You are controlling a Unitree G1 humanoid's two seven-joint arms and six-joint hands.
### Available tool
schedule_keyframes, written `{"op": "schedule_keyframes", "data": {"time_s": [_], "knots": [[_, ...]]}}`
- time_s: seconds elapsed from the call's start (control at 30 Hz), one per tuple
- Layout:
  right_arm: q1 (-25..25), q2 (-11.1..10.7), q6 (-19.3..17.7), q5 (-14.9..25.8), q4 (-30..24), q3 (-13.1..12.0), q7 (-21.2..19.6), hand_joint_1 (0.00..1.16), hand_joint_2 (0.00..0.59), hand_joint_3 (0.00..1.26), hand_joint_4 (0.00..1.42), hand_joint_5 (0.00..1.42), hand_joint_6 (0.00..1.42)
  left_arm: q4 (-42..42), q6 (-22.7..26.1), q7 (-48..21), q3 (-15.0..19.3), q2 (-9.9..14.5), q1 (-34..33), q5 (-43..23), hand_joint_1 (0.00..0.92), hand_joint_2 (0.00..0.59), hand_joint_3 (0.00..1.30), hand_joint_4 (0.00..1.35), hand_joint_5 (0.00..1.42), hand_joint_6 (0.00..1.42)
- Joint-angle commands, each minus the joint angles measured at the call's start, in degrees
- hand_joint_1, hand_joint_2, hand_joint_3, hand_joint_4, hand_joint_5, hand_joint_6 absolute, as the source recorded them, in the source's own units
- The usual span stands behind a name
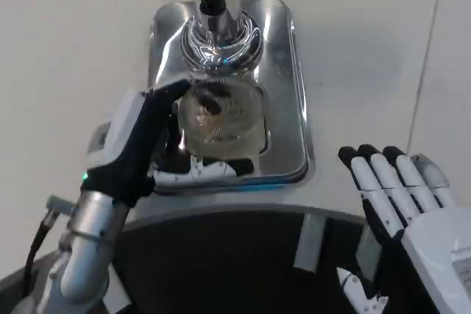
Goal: Grasp the cup under the faucet to collect the drink, then remove the cup.
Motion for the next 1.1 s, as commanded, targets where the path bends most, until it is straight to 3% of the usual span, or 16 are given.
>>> {"op": "schedule_keyframes", "data": {"time_s": [0.03,0.27,0.47,0.67,0.77,0.9,0.97,1.03,1.1], "knots": [[1.5,-0.4,0.2,-0.4,-1.4,-0.6,0.6,0.28,0.582,0.00,0.00,0.00,0.00,6.6,0.2,2.7,-0.4,0.6,-5.5,-0.7,0.786,0.014,1.21,1.20,1.29,1.42],[0.6,0.2,0.6,-0.5,-1.8,0.3,1.2,0.28,0.584,0.00,0.00,0.00,0.00,11.8,0.4,6.5,-3.0,1.6,-9.9,1.8,0.788,0.013,1.21,1.20,1.29,1.42],[0.1,0.8,1.5,-0.2,-1.6,-0.2,1.6,0.29,0.580,0.00,0.00,0.00,0.00,17.6,1.8,7.9,-4.7,0.9,-14.3,1.6,0.788,0.013,1.21,1.19,1.29,1.42],[-1.5,1.3,2.6,-0.2,-1.1,0.3,2.4,0.30,0.576,0.00,0.00,0.00,0.00,20.0,1.9,9.2,-5.6,0.7,-15.9,1.7,0.767,0.002,1.13,1.13,1.26,1.42],[-2.2,1.6,2.8,0.1,-0.5,0.7,2.6,0.29,0.575,0.00,0.00,0.00,0.00,19.4,2.1,11.8,-7.0,1.8,-15.6,3.7,0.747,0.000,1.00,1.04,1.23,1.42],[-2.5,1.7,3.1,0.3,0.4,1.3,2.6,0.26,0.559,0.00,0.00,0.00,0.00,18.7,3.0,13.5,-7.5,2.3,-15.1,4.3,0.704,0.000,0.80,0.86,1.07,1.37],[-2.6,1.6,3.1,0.7,0.7,1.5,2.4,0.24,0.557,0.00,0.00,0.00,0.00,19.3,2.5,11.8,-7.1,2.3,-15.2,2.6,0.577,0.006,0.59,0.70,0.99,1.33],[-2.7,1.7,3.1,1.3,0.9,1.5,2.3,0.13,0.522,0.00,0.00,0.00,0.00,19.5,1.8,10.1,-6.9,2.6,-15.2,1.3,0.437,0.030,0.43,0.54,0.89,1.24],[-2.8,1.7,3.1,1.8,1.1,1.5,2.2,0.05,0.525,0.00,0.00,0.00,0.00,19.2,1.4,9.2,-6.9,2.9,-15.0,0.7,0.348,0.044,0.31,0.39,0.80,1.12]]}}
